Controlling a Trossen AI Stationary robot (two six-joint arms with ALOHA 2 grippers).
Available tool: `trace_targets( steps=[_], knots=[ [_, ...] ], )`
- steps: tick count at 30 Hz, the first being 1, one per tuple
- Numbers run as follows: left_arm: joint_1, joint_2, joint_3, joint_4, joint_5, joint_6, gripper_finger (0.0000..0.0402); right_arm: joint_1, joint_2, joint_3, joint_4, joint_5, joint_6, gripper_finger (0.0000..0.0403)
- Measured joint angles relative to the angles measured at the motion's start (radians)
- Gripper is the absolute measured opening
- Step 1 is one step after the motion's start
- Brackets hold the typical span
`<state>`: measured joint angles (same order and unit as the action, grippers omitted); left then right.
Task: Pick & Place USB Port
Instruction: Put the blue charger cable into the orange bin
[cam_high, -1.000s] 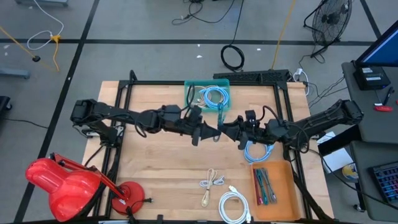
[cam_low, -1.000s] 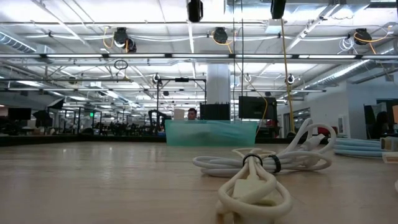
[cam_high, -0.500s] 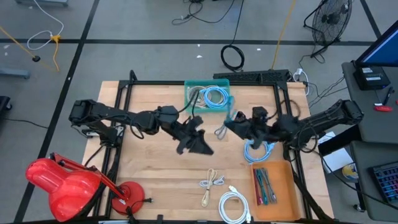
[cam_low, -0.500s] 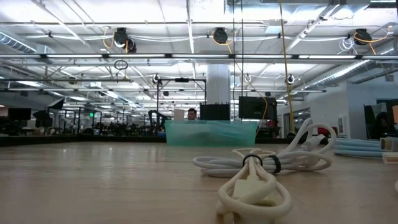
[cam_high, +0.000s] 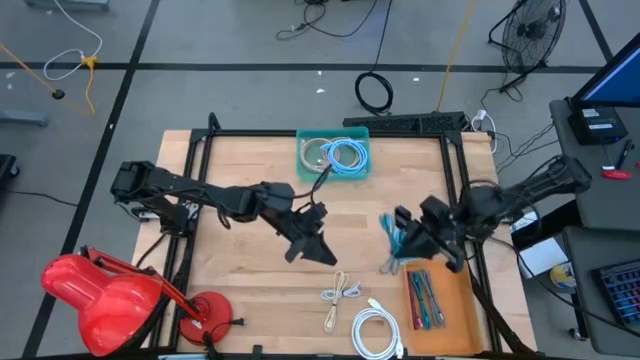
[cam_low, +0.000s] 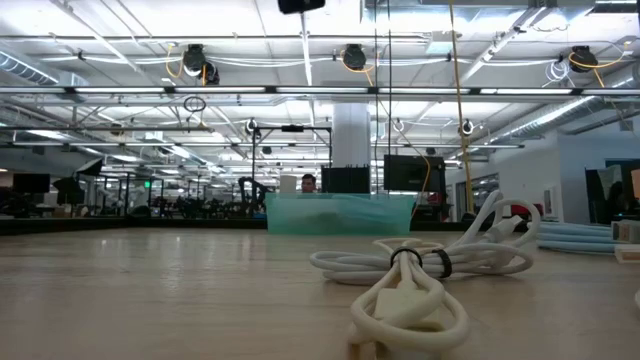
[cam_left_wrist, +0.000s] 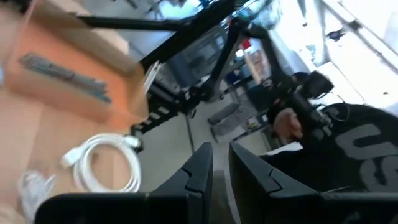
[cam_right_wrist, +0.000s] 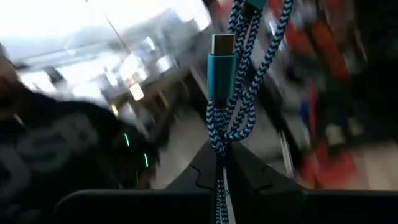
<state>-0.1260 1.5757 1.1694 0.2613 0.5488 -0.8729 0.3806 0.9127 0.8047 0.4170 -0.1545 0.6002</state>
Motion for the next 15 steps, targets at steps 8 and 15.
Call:
trace_targets(
  steps=[8,15],
  knots=[
    [-0.004,0.000,0.000,-0.120,0.000,0.028,0.0051,0.211,-0.101,0.000,-0.699,0.206,0.296,0.0005],
    [-0.007,0.000,0.000,-0.170,-0.013,0.069,0.0051,0.395,-0.037,0.000,-1.014,0.149,0.763,0.0005]
  ],
)
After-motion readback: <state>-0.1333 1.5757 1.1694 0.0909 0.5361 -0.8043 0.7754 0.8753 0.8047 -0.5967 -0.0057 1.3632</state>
